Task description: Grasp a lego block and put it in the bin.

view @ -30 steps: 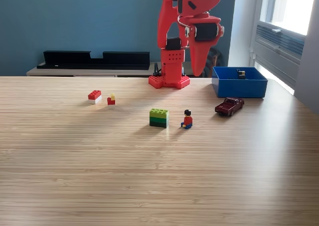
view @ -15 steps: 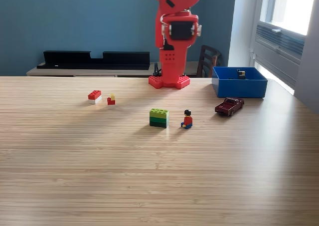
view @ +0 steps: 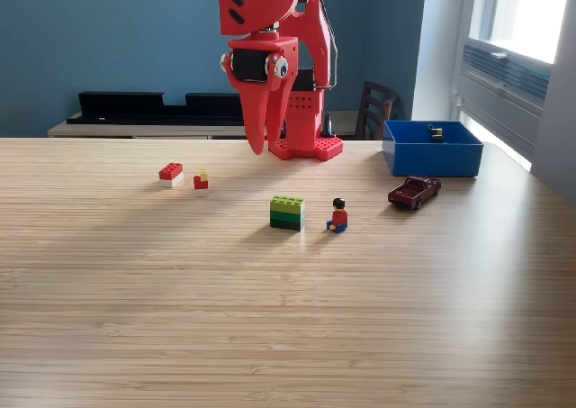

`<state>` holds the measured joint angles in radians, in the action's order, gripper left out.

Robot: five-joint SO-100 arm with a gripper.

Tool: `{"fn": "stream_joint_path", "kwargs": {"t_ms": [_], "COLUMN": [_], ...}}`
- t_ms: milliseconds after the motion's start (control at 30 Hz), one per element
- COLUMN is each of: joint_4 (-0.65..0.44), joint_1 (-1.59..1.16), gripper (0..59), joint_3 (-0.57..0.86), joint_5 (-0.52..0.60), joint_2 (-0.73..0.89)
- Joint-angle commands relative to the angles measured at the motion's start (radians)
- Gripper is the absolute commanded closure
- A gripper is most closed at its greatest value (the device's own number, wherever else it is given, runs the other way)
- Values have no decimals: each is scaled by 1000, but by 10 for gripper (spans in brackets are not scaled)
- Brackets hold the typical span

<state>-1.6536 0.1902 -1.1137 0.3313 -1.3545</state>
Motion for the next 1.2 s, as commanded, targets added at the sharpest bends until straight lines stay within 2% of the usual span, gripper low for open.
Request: {"fn": "stream_joint_path", "kwargs": {"t_ms": [33, 267, 967, 1200], "joint_4": [57, 198, 337, 396], "joint_1": [-31, -100, -126, -114], "gripper": [392, 372, 381, 402], "joint_3": [-87, -307, -407, -449], "joint_5": [-3, -38, -129, -152], "joint_2": [-31, -32, -31, -20]}}
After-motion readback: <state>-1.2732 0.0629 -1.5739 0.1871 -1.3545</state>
